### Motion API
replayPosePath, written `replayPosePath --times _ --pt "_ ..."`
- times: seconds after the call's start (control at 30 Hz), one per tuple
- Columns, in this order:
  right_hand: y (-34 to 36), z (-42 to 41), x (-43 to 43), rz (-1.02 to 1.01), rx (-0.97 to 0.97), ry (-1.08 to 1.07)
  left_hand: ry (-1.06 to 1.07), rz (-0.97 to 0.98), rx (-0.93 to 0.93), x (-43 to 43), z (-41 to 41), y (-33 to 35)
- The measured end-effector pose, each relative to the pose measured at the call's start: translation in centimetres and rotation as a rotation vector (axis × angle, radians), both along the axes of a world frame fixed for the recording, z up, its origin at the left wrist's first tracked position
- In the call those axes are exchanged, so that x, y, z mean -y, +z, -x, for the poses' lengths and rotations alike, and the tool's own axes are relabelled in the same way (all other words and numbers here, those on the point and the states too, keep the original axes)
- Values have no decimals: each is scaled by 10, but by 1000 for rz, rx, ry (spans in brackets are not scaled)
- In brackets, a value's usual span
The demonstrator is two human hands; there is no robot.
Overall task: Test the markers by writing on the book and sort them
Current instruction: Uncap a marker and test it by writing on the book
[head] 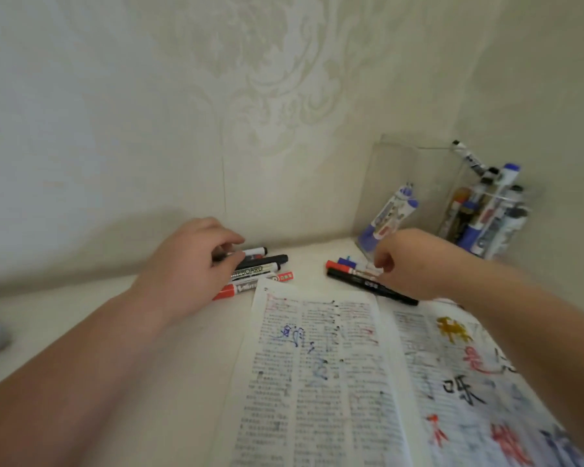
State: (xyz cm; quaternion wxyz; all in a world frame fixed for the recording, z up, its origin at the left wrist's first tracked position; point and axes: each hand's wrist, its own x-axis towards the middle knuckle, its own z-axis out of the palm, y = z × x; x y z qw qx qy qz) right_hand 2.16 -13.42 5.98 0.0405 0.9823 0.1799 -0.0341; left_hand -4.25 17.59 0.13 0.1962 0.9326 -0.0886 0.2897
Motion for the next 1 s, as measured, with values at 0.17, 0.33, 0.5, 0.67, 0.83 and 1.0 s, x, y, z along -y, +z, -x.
replayPosePath --times 0.17,0.33,0.5,0.67,0.83,1.0 --pt "-10 7 10 -9 -19 -5 -117 -227 -120 20 8 -8" --pt "-18 10 5 -4 -2 19 -65 -286 -118 18 4 -16" --pt "-20 14 9 -61 48 25 -46 -301 -152 32 6 -4" --pt "-12 18 39 -159 97 6 -152 -229 -17 89 -1 35" --pt "-1 32 81 -637 41 -54 -386 -60 -72 174 -16 55" --pt "-22 40 109 -1096 -109 -78 -450 -210 -121 208 -39 26"
